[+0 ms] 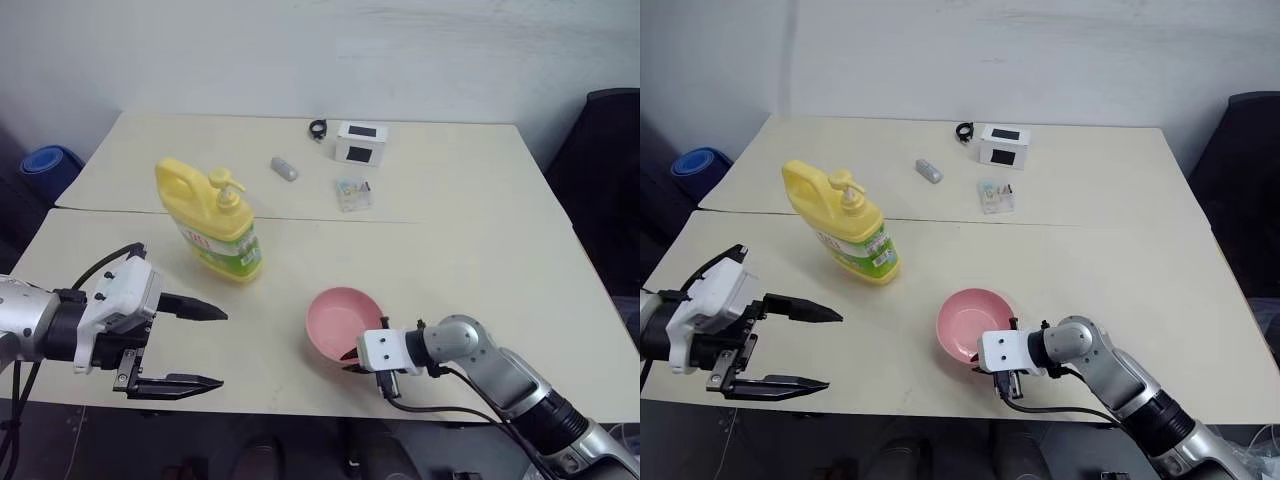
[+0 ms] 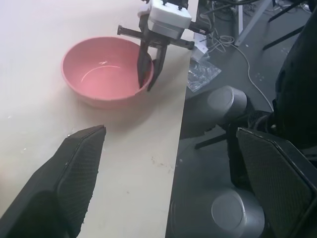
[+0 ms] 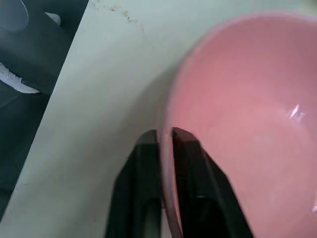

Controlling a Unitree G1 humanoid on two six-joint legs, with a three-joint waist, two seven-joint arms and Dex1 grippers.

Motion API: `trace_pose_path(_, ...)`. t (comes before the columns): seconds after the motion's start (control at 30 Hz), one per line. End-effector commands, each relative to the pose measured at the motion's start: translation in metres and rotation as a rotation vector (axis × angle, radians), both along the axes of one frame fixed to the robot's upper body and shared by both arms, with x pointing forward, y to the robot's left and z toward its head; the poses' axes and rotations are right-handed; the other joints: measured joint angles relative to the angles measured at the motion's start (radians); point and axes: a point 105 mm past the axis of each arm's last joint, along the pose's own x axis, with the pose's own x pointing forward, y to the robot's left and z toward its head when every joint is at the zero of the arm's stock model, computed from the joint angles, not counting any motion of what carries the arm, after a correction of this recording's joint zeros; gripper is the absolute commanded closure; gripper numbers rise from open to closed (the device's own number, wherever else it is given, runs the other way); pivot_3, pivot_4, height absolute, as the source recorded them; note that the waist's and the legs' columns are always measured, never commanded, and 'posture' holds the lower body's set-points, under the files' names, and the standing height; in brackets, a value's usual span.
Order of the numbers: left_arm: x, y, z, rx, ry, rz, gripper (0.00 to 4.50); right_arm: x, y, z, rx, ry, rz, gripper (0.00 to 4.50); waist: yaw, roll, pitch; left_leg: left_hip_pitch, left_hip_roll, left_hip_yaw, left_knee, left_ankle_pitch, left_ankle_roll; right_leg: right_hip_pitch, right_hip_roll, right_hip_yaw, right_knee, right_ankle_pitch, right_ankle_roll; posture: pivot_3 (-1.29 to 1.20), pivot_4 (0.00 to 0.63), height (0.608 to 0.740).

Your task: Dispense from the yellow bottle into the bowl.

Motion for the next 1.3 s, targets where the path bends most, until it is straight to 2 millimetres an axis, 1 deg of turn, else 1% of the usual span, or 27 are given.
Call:
trace_pose_path(0.03,0.002,-0.001,0.002,-0.006,-0.038,0.001,0.00,0.000,-0.004,0.004,-0.001,-0.030,0.013,4.46,0.000,0.000,0.000,0.000,0.000,0.000,0.000,0.000,0.000,0.000,0.000,0.000,0.000,0.000,0.000,0.00,0.150,0.740)
trace_pose_path(0.1,0.005,-0.001,0.001,-0.008,-0.051,0.012,0.00,0.001,-0.005,0.011,0.004,-0.042,0.013,4.46,0.001,0.000,0.000,0.000,0.000,0.000,0.000,0.000,0.000,0.000,0.000,0.000,0.000,0.000,0.000,0.00,0.150,0.740)
trace_pose_path(0.17,0.009,0.001,0.003,-0.014,-0.073,0.033,0.00,0.003,-0.007,0.025,0.011,-0.047,0.014,4.46,0.002,0.000,0.000,0.000,0.000,0.000,0.000,0.000,0.000,0.000,0.000,0.000,0.000,0.000,0.000,0.00,0.150,0.740)
trace_pose_path(0.23,0.014,0.003,0.010,-0.037,-0.097,0.055,0.00,0.005,-0.010,0.044,0.009,-0.059,0.048,4.46,0.001,0.000,0.000,-0.001,0.000,0.000,0.001,0.000,0.000,0.000,0.000,0.001,0.000,0.000,0.001,0.00,0.150,0.740)
trace_pose_path(0.3,0.021,0.005,0.020,-0.081,-0.125,0.085,0.00,0.012,-0.012,0.063,-0.002,-0.085,0.078,4.46,-0.001,0.000,0.000,-0.001,0.000,0.001,0.001,0.000,0.000,-0.001,0.000,0.000,0.000,0.001,0.001,0.00,0.150,0.740)
trace_pose_path(0.37,0.029,0.007,0.037,-0.137,-0.165,0.119,0.00,0.021,-0.011,0.084,-0.002,-0.111,0.097,4.46,-0.002,-0.001,0.000,0.000,0.000,0.002,0.002,0.000,0.000,-0.001,0.000,-0.001,0.001,0.001,0.001,0.00,0.150,0.740)
trace_pose_path(0.4,0.032,0.008,0.043,-0.157,-0.177,0.130,0.00,0.024,-0.010,0.090,-0.001,-0.116,0.103,4.46,-0.002,-0.001,0.001,0.000,0.000,0.002,0.002,0.000,0.000,0.000,0.000,-0.001,0.001,0.001,0.001,0.00,0.150,0.740)
trace_pose_path(0.47,0.044,0.014,0.069,-0.261,-0.220,0.191,0.00,0.033,-0.003,0.111,0.001,-0.138,0.131,4.46,-0.001,-0.001,0.001,0.000,0.001,0.001,0.002,0.000,0.000,0.000,0.000,-0.001,0.001,0.001,0.001,0.00,0.150,0.740)
trace_pose_path(0.53,0.052,0.021,0.088,-0.318,-0.261,0.224,0.00,0.042,0.005,0.125,-0.006,-0.141,0.143,4.46,-0.002,-0.001,0.001,-0.001,0.001,0.000,0.002,0.000,0.000,-0.001,0.000,-0.002,0.003,0.001,0.001,0.00,0.150,0.740)
trace_pose_path(0.63,0.064,0.032,0.113,-0.358,-0.334,0.274,0.55,0.062,0.022,0.138,-0.061,-0.176,0.135,4.50,-0.005,-0.001,0.001,-0.001,0.001,0.002,0.002,0.000,0.000,-0.004,-0.001,-0.003,0.003,0.001,0.001,0.00,0.150,0.740)
trace_pose_path(0.7,0.073,0.039,0.123,-0.348,-0.376,0.297,1.10,0.069,0.033,0.143,-0.086,-0.178,0.146,4.50,-0.004,-0.001,0.001,-0.005,0.000,0.004,0.003,0.000,0.000,-0.010,-0.001,-0.003,0.007,0.001,0.001,0.00,0.150,0.740)
trace_pose_path(0.77,0.081,0.042,0.126,-0.325,-0.405,0.307,1.76,0.076,0.046,0.147,-0.098,-0.189,0.155,4.50,-0.004,-0.001,0.001,-0.011,0.000,0.005,0.006,0.000,0.000,-0.016,-0.001,-0.003,0.010,0.001,0.001,0.00,0.150,0.740)
trace_pose_path(0.87,0.092,0.043,0.129,-0.306,-0.427,0.300,2.68,0.083,0.065,0.155,-0.096,-0.189,0.153,4.50,-0.005,-0.001,0.001,-0.019,0.001,0.005,0.011,0.000,-0.001,-0.022,-0.001,-0.003,0.017,0.001,0.001,0.00,0.150,0.740)
trace_pose_path(0.93,0.098,0.040,0.129,-0.300,-0.432,0.283,3.35,0.086,0.076,0.165,-0.090,-0.172,0.144,4.50,-0.004,-0.001,0.001,-0.019,0.000,0.006,0.012,0.000,-0.001,-0.023,-0.001,-0.003,0.018,0.002,0.001,0.00,0.150,0.740)
trace_pose_path(0.97,0.099,0.039,0.129,-0.299,-0.433,0.277,3.57,0.087,0.079,0.167,-0.090,-0.168,0.141,4.50,-0.004,-0.001,0.001,-0.020,0.001,0.006,0.012,0.000,-0.001,-0.024,-0.001,-0.003,0.019,0.002,0.001,0.00,0.150,0.740)
trace_pose_path(1.0,0.101,0.038,0.128,-0.294,-0.437,0.271,3.94,0.089,0.081,0.170,-0.091,-0.168,0.137,4.50,-0.004,-0.001,0.001,-0.020,0.001,0.007,0.013,0.000,-0.001,-0.024,-0.001,-0.002,0.019,0.002,0.002,0.00,0.150,0.740)
trace_pose_path(1.07,0.105,0.037,0.127,-0.276,-0.447,0.264,4.48,0.092,0.083,0.175,-0.097,-0.176,0.130,4.50,-0.005,-0.001,0.001,-0.021,0.001,0.007,0.013,0.000,-0.001,-0.025,-0.002,-0.002,0.020,0.002,0.002,0.00,0.150,0.740)
trace_pose_path(1.17,0.110,0.034,0.125,-0.270,-0.452,0.256,4.48,0.094,0.086,0.181,-0.102,-0.175,0.126,4.50,-0.004,-0.001,0.001,-0.022,0.001,0.008,0.013,0.000,-0.001,-0.025,-0.002,-0.002,0.019,0.002,0.003,0.00,0.150,0.740)
trace_pose_path(1.3,0.117,0.030,0.121,-0.264,-0.475,0.253,4.48,0.088,0.090,0.194,-0.105,-0.175,0.150,4.50,-0.005,-0.001,0.001,-0.023,0.001,0.009,0.013,0.000,-0.001,-0.028,-0.003,0.000,0.021,0.003,0.003,0.00,0.150,0.740)
